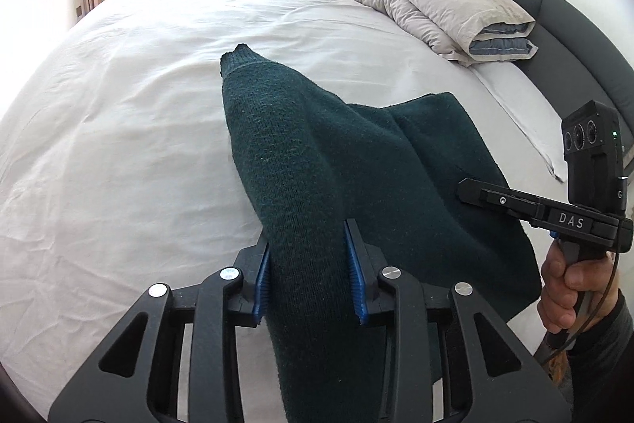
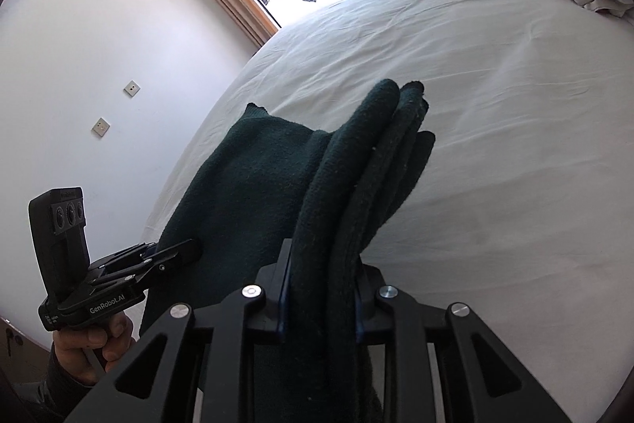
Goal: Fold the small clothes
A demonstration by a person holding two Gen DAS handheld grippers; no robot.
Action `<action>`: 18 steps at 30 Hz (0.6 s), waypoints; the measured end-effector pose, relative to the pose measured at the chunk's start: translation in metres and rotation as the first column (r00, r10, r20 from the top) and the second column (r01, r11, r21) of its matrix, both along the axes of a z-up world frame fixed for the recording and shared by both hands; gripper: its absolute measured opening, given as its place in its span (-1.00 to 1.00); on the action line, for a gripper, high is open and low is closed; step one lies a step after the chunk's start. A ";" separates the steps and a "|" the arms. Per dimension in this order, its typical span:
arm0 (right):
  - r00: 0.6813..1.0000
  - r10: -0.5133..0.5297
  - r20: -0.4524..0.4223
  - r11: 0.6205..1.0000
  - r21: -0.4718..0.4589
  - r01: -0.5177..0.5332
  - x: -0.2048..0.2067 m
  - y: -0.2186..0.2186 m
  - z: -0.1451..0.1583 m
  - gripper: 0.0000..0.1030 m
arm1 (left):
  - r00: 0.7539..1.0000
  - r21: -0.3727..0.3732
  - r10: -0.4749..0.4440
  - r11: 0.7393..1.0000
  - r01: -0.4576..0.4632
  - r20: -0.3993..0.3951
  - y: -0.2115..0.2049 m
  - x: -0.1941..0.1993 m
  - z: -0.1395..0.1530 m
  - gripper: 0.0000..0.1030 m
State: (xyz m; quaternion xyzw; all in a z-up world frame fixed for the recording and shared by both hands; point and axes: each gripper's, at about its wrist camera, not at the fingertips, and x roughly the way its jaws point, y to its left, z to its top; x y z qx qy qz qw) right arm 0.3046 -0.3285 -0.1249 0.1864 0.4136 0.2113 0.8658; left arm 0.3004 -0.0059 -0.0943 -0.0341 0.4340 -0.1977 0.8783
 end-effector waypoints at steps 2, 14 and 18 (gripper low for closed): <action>1.000 0.023 -0.005 1.000 0.005 -0.023 -0.009 0.019 -0.003 -0.51 | 1.000 0.005 0.018 1.000 -0.018 0.004 0.021 -0.016 0.002 -0.41; 0.994 0.056 -0.095 0.994 0.094 -0.047 -0.033 0.074 -0.066 -0.51 | 0.994 0.008 0.084 0.996 -0.084 -0.065 0.119 -0.077 -0.058 -0.41; 0.991 0.029 -0.127 0.991 0.131 -0.012 -0.031 0.061 -0.083 -0.48 | 0.995 0.012 0.086 0.996 -0.085 -0.052 0.116 -0.079 -0.068 -0.37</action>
